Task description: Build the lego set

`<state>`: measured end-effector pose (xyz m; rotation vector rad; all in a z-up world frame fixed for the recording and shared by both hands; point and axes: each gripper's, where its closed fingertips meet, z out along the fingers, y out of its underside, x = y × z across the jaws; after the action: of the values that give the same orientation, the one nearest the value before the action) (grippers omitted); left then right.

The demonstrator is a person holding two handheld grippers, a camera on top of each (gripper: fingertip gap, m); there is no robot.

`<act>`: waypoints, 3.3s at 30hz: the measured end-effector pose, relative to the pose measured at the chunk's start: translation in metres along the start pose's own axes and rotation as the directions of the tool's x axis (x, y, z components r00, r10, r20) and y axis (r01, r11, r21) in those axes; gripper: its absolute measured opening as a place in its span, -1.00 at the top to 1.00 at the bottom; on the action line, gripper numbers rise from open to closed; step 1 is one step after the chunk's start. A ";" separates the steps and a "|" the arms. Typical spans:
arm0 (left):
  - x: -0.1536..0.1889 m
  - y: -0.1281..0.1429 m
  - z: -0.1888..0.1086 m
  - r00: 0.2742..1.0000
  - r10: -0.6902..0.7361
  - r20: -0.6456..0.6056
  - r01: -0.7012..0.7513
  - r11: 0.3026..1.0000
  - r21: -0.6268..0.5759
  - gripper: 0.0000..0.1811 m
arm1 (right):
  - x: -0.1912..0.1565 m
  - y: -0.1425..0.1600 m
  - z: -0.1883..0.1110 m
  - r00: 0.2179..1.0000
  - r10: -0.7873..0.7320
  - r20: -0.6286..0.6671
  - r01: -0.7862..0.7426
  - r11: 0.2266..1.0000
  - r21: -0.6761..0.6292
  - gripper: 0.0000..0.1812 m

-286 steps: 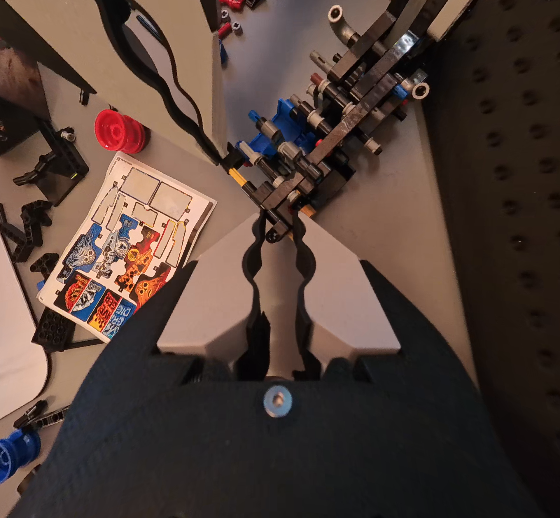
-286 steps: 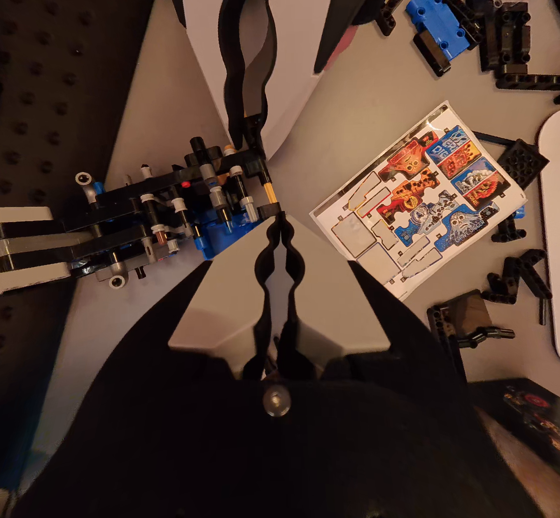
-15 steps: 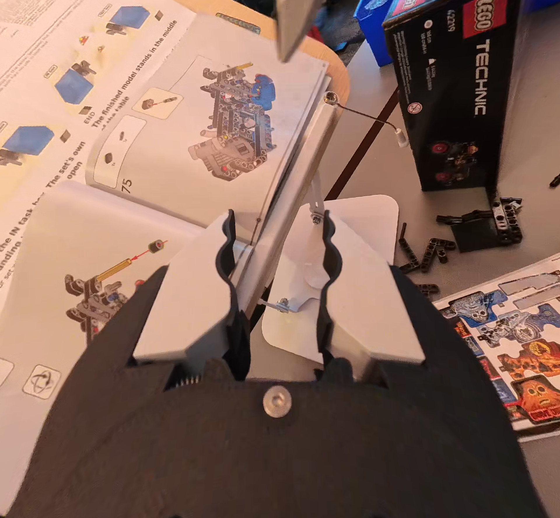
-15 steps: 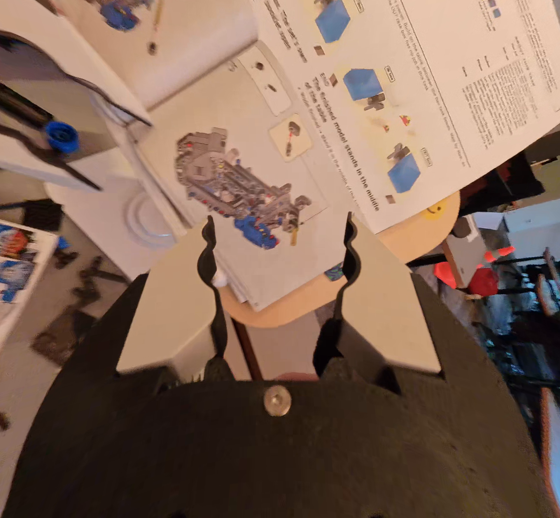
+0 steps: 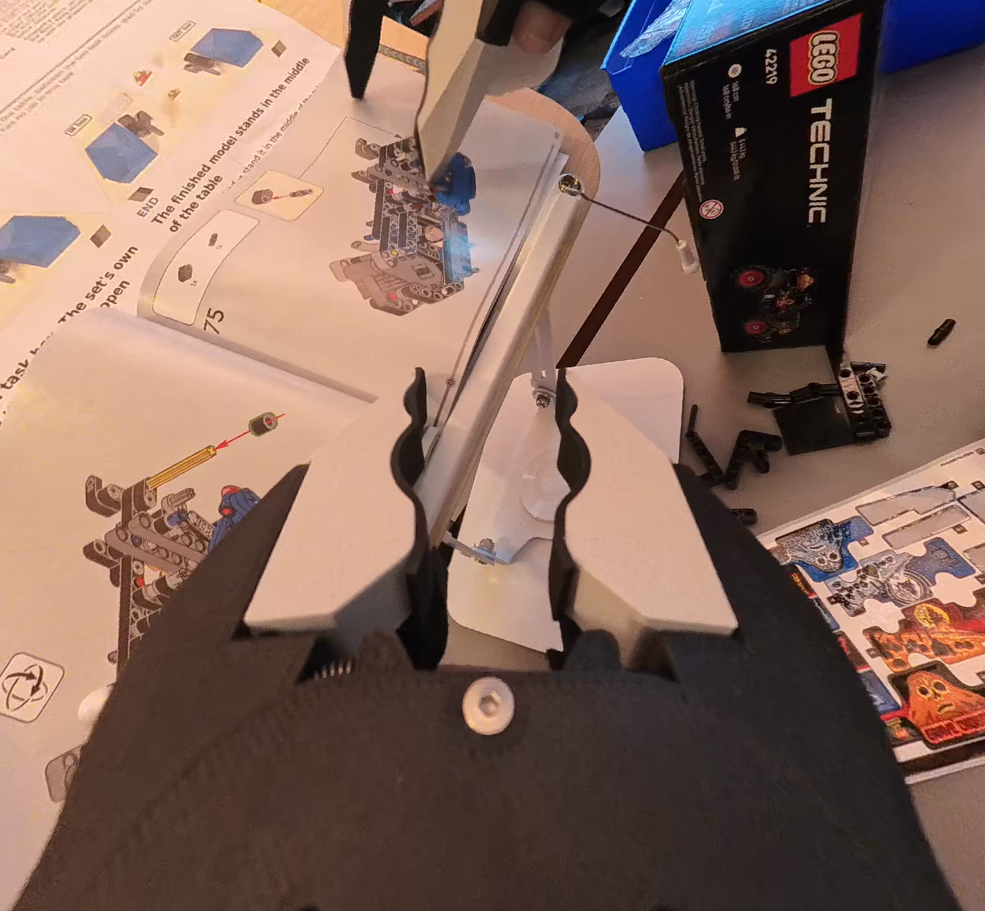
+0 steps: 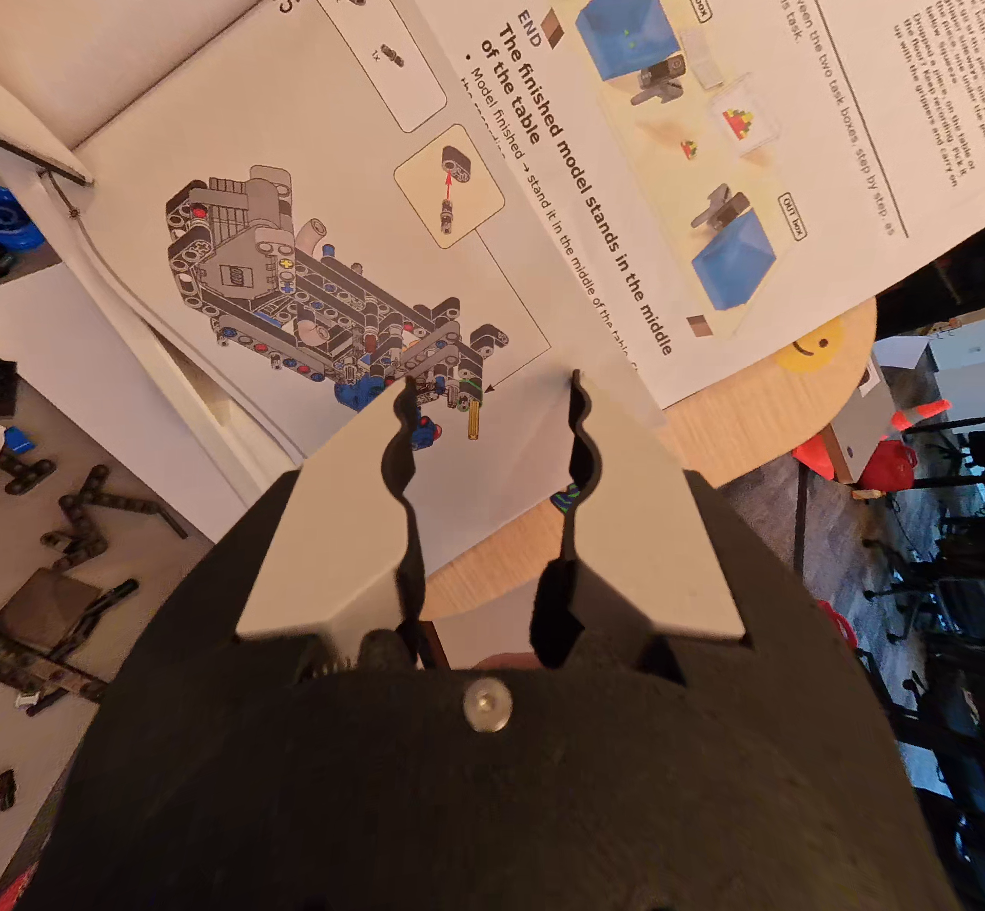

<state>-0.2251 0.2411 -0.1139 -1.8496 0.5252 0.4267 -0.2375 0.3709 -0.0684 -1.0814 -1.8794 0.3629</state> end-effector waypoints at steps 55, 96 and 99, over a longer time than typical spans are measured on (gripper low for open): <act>-0.056 -0.034 -0.042 0.932 0.059 0.359 -0.119 0.982 0.149 0.39 | -0.079 -0.158 -0.097 0.804 0.163 0.572 -0.412 0.847 0.337 0.87; -0.146 0.035 -0.108 0.850 -0.521 0.073 0.450 0.791 0.414 1.00 | -0.191 -0.135 0.050 0.968 -0.208 0.139 0.171 0.956 0.239 1.00; -0.147 0.040 -0.103 0.844 -0.530 0.079 0.461 0.794 0.396 1.00 | -0.192 -0.136 0.045 0.961 -0.208 0.182 0.144 0.940 0.310 1.00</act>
<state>-0.3663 0.1534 -0.0346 -1.4894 -0.0328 0.1252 -0.3079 0.1472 -0.1161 -0.6880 -2.0142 0.6529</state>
